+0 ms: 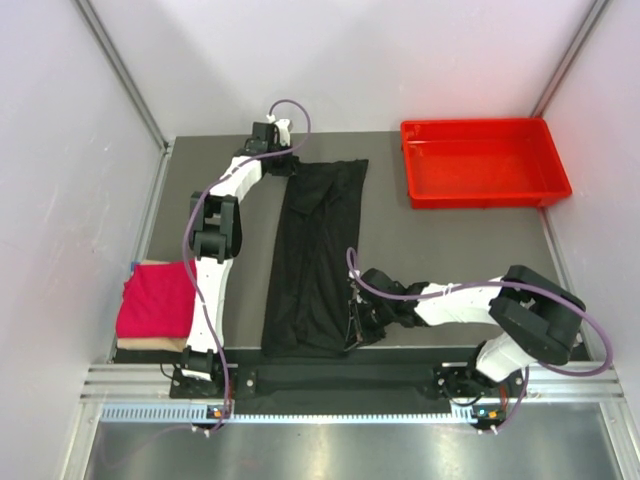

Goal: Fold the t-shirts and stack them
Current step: Fold the tshirt

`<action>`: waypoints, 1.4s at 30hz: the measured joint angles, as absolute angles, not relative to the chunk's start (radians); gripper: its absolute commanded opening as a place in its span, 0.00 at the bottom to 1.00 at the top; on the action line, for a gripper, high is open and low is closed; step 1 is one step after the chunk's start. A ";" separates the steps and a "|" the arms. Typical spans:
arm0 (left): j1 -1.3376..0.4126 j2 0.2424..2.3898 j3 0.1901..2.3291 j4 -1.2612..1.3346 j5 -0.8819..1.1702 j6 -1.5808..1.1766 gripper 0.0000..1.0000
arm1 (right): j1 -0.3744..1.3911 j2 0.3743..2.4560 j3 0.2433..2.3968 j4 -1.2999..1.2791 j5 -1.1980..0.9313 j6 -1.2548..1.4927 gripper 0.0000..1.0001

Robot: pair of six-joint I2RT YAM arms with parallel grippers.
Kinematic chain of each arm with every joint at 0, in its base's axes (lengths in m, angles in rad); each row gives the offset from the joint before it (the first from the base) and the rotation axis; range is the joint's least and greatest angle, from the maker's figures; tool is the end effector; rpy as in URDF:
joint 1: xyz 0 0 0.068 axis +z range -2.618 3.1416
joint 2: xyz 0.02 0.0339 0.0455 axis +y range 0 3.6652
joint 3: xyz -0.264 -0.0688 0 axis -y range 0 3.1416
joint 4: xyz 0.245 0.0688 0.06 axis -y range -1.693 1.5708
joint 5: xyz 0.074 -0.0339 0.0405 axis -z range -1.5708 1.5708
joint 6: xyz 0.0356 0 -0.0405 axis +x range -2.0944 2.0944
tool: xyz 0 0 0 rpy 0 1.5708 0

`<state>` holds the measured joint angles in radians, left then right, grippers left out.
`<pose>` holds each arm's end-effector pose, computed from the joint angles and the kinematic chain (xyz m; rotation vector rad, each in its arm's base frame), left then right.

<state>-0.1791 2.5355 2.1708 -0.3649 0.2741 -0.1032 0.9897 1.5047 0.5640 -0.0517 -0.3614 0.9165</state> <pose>0.5572 -0.1107 0.1604 0.2296 2.2989 -0.4600 0.1289 0.2193 0.1245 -0.2656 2.9135 1.0177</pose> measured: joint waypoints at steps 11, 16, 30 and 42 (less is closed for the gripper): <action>-0.178 2.568 2.220 -0.369 0.297 -0.111 0.44 | 0.964 1.527 0.579 -0.131 -0.424 0.810 0.22; -0.177 2.547 2.193 -0.359 0.326 -0.124 0.61 | 0.958 1.514 0.603 -0.192 -0.441 0.787 0.36; -0.174 2.166 1.832 -0.529 0.389 0.019 0.56 | 0.865 1.314 0.651 -0.330 -0.263 0.719 0.54; -0.378 1.231 0.893 -0.656 0.447 0.542 0.57 | 0.948 1.250 0.481 -0.211 -0.255 0.888 0.54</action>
<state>-0.3782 1.2312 0.8928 -0.6559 0.4465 0.5415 0.9478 1.2503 0.4812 -0.2111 -0.2554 0.8879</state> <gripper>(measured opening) 0.574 0.538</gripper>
